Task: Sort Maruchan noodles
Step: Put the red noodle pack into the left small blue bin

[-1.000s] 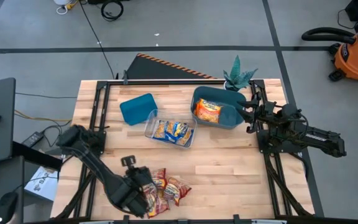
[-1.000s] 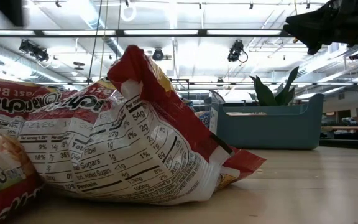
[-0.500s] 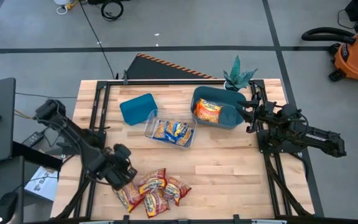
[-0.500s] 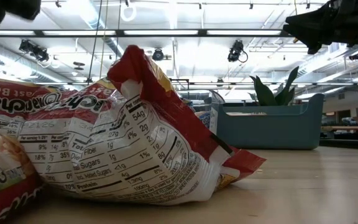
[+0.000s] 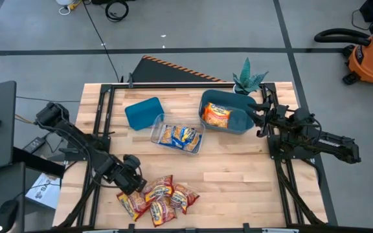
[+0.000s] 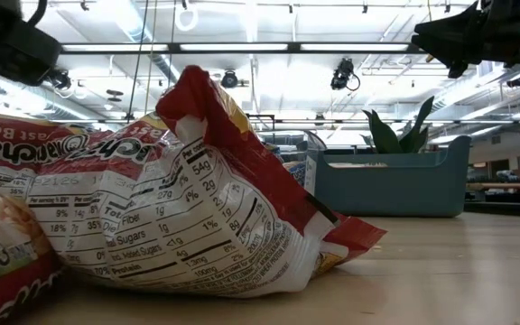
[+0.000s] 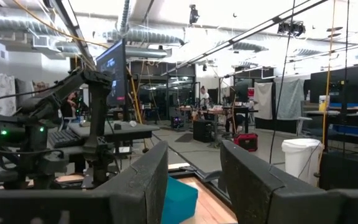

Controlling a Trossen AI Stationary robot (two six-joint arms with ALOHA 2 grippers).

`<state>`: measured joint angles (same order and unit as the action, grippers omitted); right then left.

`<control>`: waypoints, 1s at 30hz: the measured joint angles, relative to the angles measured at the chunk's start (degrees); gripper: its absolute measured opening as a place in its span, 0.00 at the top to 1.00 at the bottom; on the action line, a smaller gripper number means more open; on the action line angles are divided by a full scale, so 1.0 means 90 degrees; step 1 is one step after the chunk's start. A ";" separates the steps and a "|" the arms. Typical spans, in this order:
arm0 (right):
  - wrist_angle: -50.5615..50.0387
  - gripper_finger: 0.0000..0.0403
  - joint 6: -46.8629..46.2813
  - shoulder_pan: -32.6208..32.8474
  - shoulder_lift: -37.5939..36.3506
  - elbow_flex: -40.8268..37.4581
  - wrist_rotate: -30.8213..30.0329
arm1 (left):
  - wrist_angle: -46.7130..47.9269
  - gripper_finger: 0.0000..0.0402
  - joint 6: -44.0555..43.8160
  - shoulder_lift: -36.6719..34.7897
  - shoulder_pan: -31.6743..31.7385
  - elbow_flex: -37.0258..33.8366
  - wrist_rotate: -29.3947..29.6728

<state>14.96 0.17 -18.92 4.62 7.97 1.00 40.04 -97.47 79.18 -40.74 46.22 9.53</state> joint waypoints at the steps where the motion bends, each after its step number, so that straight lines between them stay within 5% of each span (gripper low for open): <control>1: -0.0004 0.62 0.0000 0.0002 0.0002 0.0000 0.0002 | -0.0037 0.41 0.0002 0.0028 -0.0002 -0.0001 -0.0059; 15: -0.0004 0.62 -0.0003 0.0001 0.0001 0.0000 0.0004 | -0.0676 0.54 -0.0104 0.0594 -0.0111 -0.0003 -0.0783; 30: -0.0008 0.62 -0.0003 0.0000 0.0000 0.0000 0.0007 | -0.0659 0.98 -0.0092 0.0594 -0.0060 -0.0005 -0.1018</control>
<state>14.89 0.14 -18.92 4.62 7.97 1.06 34.11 -98.29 84.53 -41.28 46.17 0.36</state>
